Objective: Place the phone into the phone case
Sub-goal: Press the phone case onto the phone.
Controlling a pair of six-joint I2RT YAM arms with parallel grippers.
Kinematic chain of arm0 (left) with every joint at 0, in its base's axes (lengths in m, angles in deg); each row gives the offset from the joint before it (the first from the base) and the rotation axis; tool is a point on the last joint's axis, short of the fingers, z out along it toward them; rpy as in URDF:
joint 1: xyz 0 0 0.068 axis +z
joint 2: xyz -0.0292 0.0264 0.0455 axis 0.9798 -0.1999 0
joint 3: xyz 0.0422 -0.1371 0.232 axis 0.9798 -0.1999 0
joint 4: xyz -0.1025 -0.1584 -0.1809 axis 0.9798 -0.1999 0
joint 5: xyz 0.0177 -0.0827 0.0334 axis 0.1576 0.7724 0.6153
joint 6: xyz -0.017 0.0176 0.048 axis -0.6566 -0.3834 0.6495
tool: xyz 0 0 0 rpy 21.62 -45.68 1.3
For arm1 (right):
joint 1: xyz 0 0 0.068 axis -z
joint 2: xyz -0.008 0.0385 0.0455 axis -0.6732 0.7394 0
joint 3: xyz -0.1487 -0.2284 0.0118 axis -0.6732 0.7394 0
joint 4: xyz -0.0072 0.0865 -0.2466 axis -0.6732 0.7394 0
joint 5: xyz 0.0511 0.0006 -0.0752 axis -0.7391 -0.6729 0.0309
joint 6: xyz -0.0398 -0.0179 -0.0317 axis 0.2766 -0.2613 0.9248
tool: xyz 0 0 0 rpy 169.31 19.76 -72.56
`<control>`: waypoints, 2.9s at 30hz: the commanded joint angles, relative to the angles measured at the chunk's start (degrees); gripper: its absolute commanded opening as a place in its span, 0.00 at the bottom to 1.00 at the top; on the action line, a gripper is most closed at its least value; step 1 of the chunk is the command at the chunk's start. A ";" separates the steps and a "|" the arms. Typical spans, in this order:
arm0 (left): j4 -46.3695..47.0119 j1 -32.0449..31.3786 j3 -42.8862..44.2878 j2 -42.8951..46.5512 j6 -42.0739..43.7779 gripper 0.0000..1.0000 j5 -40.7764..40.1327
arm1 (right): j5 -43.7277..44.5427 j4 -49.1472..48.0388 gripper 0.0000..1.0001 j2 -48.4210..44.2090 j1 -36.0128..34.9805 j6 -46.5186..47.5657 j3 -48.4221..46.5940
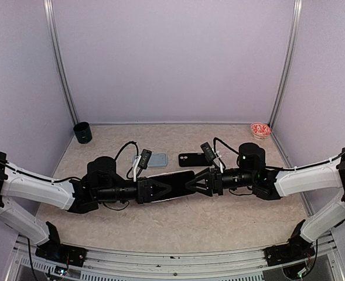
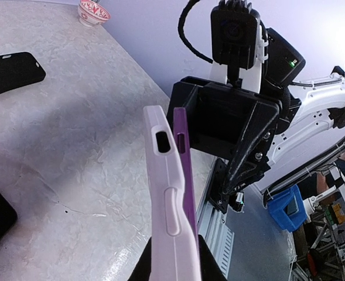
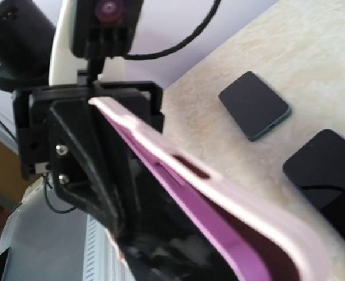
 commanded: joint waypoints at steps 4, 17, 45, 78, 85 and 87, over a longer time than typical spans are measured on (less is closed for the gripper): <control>2.71 0.50 0.25 2.78 -0.31 0.12 0.26 | 1.60 2.20 0.50 -2.47 1.53 1.89 0.88; 4.77 0.48 -0.43 2.77 0.15 0.11 1.78 | 1.09 8.32 0.50 -9.50 5.05 6.47 2.64; 12.38 -0.26 -0.12 1.01 4.64 0.10 13.77 | -24.94 -10.02 0.53 -3.44 5.42 -2.55 5.01; 12.28 -0.42 -0.19 -1.74 3.91 0.29 12.58 | -21.90 -4.75 0.00 -2.74 3.88 -0.13 2.55; 12.18 -0.24 -0.11 -2.08 3.64 0.35 12.26 | -17.02 1.84 0.00 -5.35 3.95 3.08 1.82; 12.18 -0.23 -0.02 -2.19 3.65 0.37 12.31 | -15.33 3.50 0.00 -6.09 3.93 3.70 1.61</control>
